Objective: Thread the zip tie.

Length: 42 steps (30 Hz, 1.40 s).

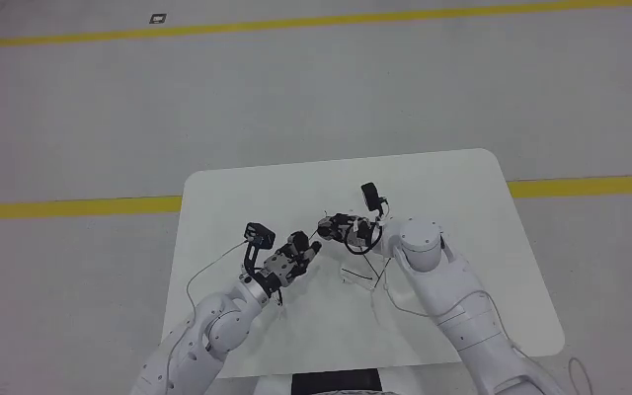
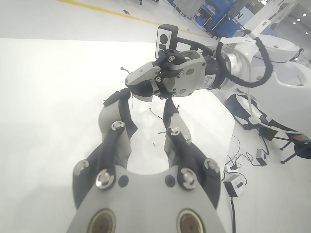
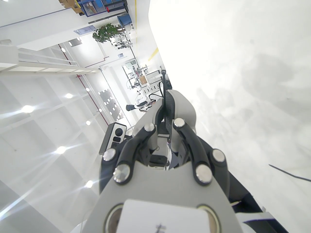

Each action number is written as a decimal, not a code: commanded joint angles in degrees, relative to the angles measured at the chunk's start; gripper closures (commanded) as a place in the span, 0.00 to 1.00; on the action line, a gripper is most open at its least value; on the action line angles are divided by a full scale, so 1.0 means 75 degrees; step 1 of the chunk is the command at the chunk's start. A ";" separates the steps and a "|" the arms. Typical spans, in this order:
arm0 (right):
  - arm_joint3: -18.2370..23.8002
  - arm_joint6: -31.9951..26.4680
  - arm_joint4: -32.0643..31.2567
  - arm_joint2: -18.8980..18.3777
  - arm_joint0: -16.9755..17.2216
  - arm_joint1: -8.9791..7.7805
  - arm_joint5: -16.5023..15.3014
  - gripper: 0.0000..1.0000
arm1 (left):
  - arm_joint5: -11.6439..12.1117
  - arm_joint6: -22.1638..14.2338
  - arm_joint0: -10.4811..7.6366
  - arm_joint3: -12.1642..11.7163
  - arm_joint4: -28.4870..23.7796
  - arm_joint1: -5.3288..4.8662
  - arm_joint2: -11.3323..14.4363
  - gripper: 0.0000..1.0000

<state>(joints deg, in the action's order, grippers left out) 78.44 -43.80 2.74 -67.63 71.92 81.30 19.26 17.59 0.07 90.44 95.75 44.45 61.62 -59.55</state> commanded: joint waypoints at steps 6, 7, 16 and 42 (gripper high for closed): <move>0.0000 0.0000 0.0000 0.0000 0.0000 0.0000 0.0000 1.00 | -0.0076 0.0004 -0.0028 -0.0017 -0.0004 0.0014 0.0040 0.79; 0.0000 0.0000 0.0000 0.0000 0.0000 0.0000 0.0000 1.00 | -0.0087 0.0010 -0.0035 -0.0024 0.0004 0.0017 0.0050 0.80; 0.0000 0.0000 0.0000 0.0000 0.0000 0.0000 0.0000 1.00 | -0.0154 0.0031 -0.0052 -0.0108 0.0122 0.0023 0.0084 0.80; 0.0160 0.0028 0.0188 0.0324 0.0032 -0.0147 -0.0131 1.00 | -0.0209 -0.0002 -0.0087 -0.0221 0.0213 0.0026 0.0100 0.83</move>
<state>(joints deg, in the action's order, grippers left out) 79.64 -43.58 4.08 -65.26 72.18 80.24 18.30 16.06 0.04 89.77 94.08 46.05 61.81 -58.81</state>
